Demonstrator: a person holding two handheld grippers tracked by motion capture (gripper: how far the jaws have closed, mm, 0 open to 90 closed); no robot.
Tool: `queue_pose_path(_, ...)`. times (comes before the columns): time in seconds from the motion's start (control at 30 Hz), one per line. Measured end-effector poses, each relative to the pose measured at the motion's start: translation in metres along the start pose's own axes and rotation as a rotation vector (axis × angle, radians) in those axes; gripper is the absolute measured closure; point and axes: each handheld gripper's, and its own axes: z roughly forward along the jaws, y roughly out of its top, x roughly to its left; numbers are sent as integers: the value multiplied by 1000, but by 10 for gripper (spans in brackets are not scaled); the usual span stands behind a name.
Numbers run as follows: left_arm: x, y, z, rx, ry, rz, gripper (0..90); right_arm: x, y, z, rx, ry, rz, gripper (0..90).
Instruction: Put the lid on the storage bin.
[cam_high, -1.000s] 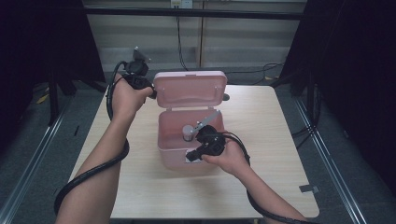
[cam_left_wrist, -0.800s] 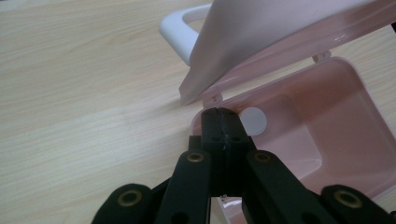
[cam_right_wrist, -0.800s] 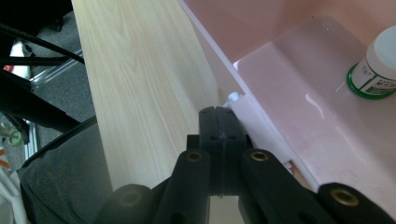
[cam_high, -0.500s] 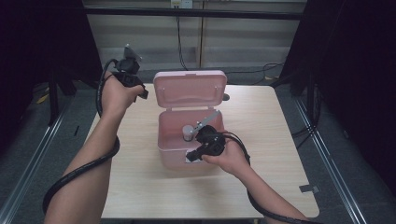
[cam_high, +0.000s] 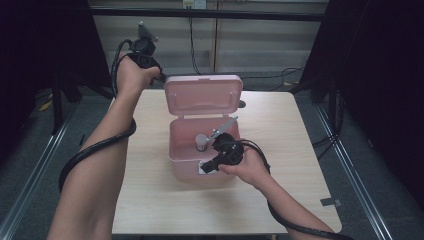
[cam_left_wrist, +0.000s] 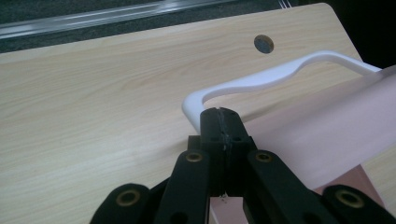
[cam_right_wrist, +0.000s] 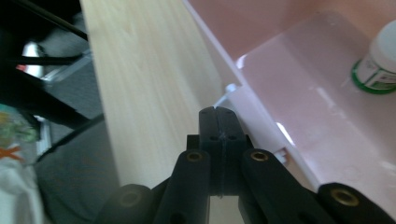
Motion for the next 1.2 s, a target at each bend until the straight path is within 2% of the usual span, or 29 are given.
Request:
queue_pose_path(0.07,-2,1,3,2,-7,-3,898,0,0,-5,-11,10,3,900)
queue_pose_path(0.17,-2,0,5,5,-16,-2,899,0,2,-17,-62,32,3,900)
queue_pose_path(0.27,-2,-3,4,8,-31,-3,899,-5,6,-32,-90,-3,9,900)
queue_pose_path(0.47,-3,-10,3,10,-48,0,898,-23,4,-46,-75,-82,59,900)
queue_pose_path(0.6,-1,-13,4,17,-50,4,897,-31,2,-51,-76,-101,87,900)
queue_pose_path(0.63,-2,-14,5,15,-51,-8,897,-35,1,-54,-80,-108,91,900)
queue_pose_path(0.77,1,-17,5,16,-48,-5,891,-44,3,-65,-93,-133,117,900)
queue_pose_path(1.03,-1,-22,5,23,-46,14,895,-53,6,-73,-108,-144,129,900)
queue_pose_path(1.13,-1,-22,4,12,-39,19,892,-56,7,-76,-108,-149,132,900)
queue_pose_path(1.2,0,-20,2,-6,-52,8,881,-57,8,-78,-114,-144,133,900)
